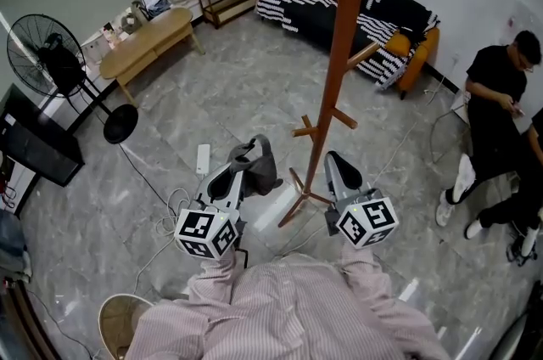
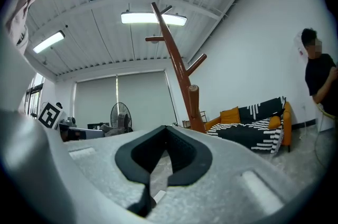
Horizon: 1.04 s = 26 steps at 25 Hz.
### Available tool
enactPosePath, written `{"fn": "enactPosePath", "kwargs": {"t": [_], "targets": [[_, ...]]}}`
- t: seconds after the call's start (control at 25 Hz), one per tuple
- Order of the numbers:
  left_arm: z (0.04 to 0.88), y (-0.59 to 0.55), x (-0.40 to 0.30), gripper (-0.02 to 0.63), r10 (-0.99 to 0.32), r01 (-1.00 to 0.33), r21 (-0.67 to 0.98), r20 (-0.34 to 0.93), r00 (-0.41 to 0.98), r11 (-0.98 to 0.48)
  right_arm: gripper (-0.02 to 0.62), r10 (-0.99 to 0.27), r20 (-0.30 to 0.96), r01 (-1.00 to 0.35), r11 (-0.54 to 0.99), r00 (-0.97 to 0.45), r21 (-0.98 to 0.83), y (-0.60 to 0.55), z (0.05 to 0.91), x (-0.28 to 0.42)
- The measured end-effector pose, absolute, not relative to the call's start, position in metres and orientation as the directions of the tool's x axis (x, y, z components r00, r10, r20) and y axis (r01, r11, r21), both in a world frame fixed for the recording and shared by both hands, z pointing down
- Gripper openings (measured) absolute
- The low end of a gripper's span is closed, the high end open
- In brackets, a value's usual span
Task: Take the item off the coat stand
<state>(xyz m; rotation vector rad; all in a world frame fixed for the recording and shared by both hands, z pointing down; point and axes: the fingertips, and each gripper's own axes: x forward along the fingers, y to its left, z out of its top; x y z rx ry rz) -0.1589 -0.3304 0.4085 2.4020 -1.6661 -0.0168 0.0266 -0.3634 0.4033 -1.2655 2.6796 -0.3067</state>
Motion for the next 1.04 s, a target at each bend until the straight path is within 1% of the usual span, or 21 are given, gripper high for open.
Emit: {"fn": "enactPosePath", "kwargs": {"t": [1.04], "targets": [[0.411, -0.339, -0.164, 0.029, -0.932, -0.935, 0.165, 0.133, 0.337, -0.314, 0.005, -0.808, -0.059, -0.774, 0.581, -0.587, -0.252, -0.376, 0.406, 0.035]]}}
